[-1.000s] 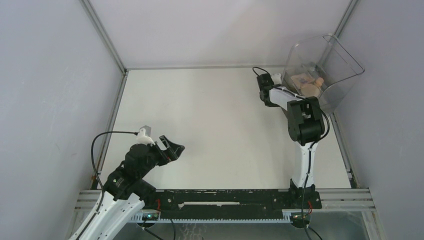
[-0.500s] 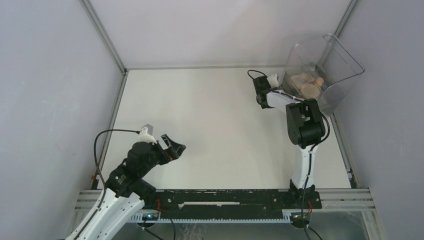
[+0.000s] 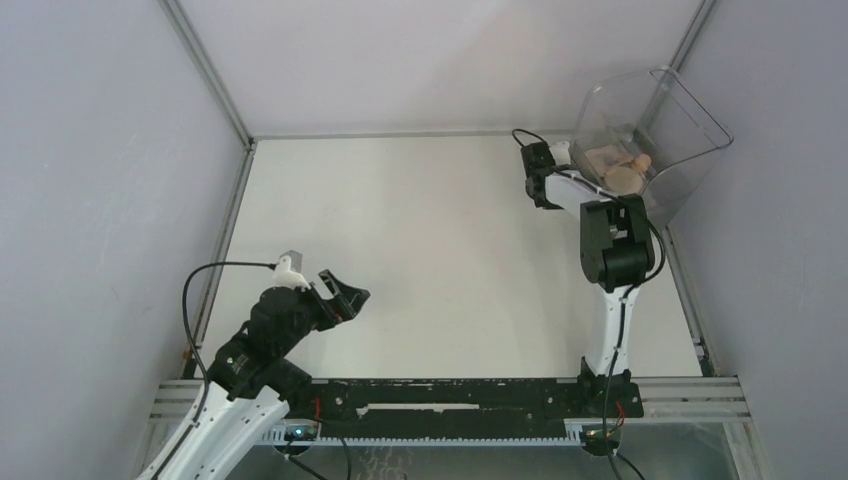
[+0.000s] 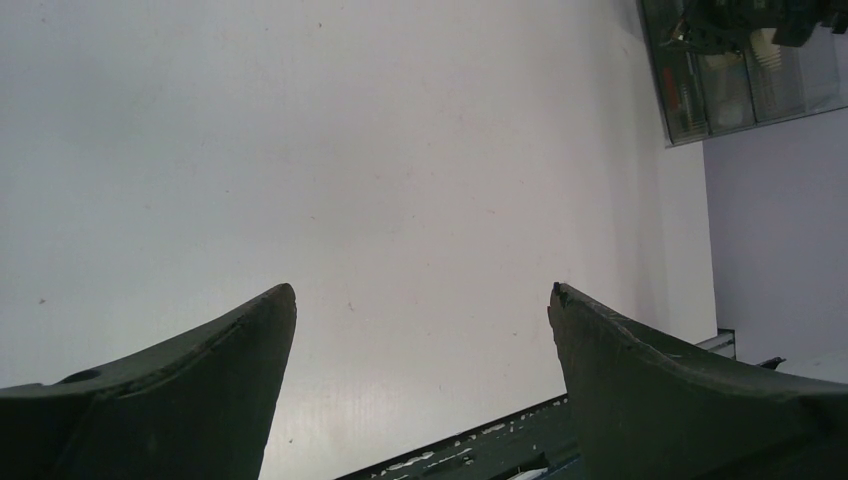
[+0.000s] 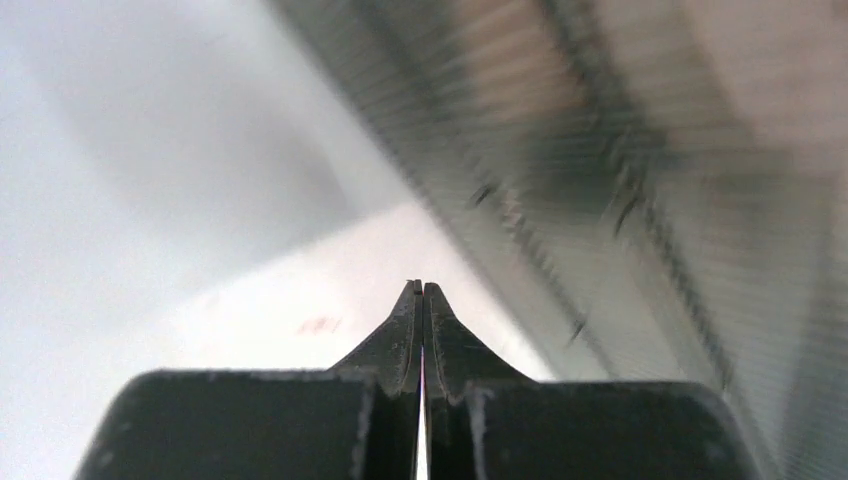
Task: Organize the makeup
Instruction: Close the drawer in the storage box, then reset both arms
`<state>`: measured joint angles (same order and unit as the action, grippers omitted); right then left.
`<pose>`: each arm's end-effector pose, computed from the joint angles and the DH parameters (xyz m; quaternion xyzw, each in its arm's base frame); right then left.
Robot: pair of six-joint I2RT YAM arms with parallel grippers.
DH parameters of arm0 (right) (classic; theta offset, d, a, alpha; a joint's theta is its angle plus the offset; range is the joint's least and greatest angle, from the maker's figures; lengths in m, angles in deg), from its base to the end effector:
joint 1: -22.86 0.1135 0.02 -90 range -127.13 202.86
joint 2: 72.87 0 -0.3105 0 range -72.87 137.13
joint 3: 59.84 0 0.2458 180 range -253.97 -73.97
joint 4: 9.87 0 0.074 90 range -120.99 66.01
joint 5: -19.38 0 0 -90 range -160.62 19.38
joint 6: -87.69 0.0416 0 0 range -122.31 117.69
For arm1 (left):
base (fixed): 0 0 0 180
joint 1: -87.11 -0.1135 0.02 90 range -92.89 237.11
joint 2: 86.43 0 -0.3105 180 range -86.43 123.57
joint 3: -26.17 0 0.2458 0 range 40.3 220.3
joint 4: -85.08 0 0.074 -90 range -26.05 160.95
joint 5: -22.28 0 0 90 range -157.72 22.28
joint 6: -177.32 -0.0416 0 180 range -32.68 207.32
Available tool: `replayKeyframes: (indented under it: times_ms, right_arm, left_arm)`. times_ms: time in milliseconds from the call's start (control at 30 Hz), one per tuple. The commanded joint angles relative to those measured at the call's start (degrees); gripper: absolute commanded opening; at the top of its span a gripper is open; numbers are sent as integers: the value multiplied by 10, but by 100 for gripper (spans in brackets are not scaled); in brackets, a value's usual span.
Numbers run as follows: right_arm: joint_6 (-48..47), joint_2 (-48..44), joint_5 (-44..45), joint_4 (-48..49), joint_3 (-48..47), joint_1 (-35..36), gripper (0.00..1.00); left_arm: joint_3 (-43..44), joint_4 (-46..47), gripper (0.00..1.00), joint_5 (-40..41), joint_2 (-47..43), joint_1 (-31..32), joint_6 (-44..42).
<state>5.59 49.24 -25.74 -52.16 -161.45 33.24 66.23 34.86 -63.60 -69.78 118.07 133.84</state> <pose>0.4603 0.0545 0.1984 0.0703 0.9001 -0.3318 0.2736 0.0454 -0.0238 0.2480 -0.1339 0.8408 -0.3038 0.4275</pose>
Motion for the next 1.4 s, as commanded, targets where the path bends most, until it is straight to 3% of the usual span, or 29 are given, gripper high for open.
replayKeyframes:
  times_ms: [0, 33, 200, 267, 300, 333, 367, 500, 833, 967, 1200, 1367]
  right_arm:
    - [18, -156, -150, -5, 31, 93, 0]
    - [27, -188, -163, 0, 43, 120, 1]
    - [91, -320, -191, -79, 42, 261, 30]
    - [115, -378, -198, -107, 45, 337, 53]
    - [121, -408, -201, -109, 58, 369, 74]
    - [136, -437, -202, -110, 71, 397, 88]
    - [149, -466, -206, -113, 85, 419, 92]
    - [213, -579, -200, -146, 155, 456, 95]
    - [320, -795, -166, -232, 295, 458, 95]
    - [349, -871, -160, -215, 356, 458, 95]
    - [376, -888, -150, -201, 390, 459, 95]
    - [365, -888, -147, -170, 390, 458, 95]
  left_arm:
    - [7, 33, 100, -7, 17, 2, -6]
    - [11, 36, 100, -10, 24, 2, -8]
    - [33, 27, 100, -2, 33, 2, -21]
    - [32, 17, 100, 13, 26, 2, -25]
    - [31, 12, 100, 20, 25, 2, -27]
    - [32, 8, 100, 26, 23, 2, -30]
    - [34, 4, 100, 30, 23, 2, -33]
    - [56, -13, 100, 36, 23, 1, -40]
    - [125, -92, 100, 90, -1, 2, -34]
    - [122, -98, 100, 105, -27, 1, -37]
    - [134, -115, 100, 129, -67, 2, -24]
    - [123, -90, 100, 95, -76, 1, -35]
